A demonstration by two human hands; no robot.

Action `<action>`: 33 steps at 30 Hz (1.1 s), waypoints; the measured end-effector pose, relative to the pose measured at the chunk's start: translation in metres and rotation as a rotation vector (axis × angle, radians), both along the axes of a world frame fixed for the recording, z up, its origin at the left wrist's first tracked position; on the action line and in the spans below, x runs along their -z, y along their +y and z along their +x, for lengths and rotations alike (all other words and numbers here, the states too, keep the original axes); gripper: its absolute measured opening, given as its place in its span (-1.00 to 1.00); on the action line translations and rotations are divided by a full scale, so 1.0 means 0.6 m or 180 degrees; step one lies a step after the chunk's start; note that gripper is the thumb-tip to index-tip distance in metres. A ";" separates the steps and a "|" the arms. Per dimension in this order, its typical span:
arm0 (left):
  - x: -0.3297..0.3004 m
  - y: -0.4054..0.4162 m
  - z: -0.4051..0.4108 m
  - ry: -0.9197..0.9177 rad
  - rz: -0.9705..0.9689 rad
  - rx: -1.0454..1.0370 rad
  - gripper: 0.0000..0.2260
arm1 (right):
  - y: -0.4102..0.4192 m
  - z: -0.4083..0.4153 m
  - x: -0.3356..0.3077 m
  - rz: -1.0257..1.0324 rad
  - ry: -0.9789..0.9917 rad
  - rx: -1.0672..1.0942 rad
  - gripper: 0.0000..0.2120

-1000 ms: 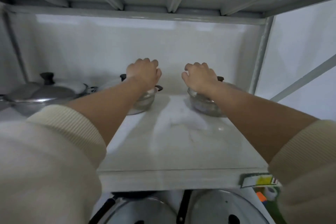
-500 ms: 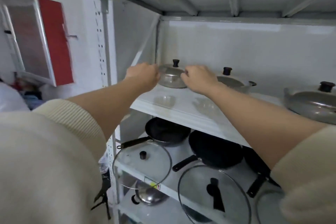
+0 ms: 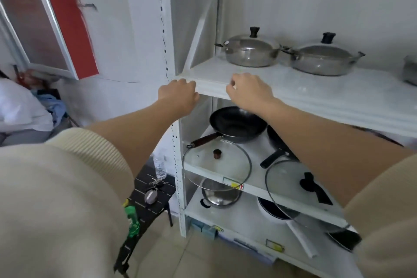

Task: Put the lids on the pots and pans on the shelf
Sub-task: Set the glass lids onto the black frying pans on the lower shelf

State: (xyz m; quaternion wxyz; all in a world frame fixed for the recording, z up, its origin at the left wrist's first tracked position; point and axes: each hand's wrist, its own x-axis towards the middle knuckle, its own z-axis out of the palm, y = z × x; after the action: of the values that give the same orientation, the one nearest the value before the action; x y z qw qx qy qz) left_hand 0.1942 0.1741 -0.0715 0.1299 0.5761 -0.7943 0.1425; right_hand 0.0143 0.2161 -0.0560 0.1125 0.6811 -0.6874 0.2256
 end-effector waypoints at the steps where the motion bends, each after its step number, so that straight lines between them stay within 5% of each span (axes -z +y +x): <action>1: 0.015 -0.007 0.003 0.0012 0.0038 0.0034 -0.68 | -0.002 0.001 0.017 0.0035 -0.0030 0.0018 -0.67; 21: 0.452 -0.320 -0.142 0.0009 0.0589 0.0261 -0.67 | -0.263 -0.052 0.489 0.0730 -0.0112 0.0175 -0.68; 33: 0.540 -0.384 -0.137 -0.0091 0.0627 0.0357 -0.67 | -0.343 -0.016 0.605 0.1217 0.0266 0.0337 -0.58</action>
State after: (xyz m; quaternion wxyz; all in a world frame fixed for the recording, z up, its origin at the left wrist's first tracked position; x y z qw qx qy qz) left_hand 0.1120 -0.0562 -0.3955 0.0691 0.5387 -0.8372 0.0645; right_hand 0.0048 0.0104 -0.4191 0.0212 0.6618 -0.7473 0.0563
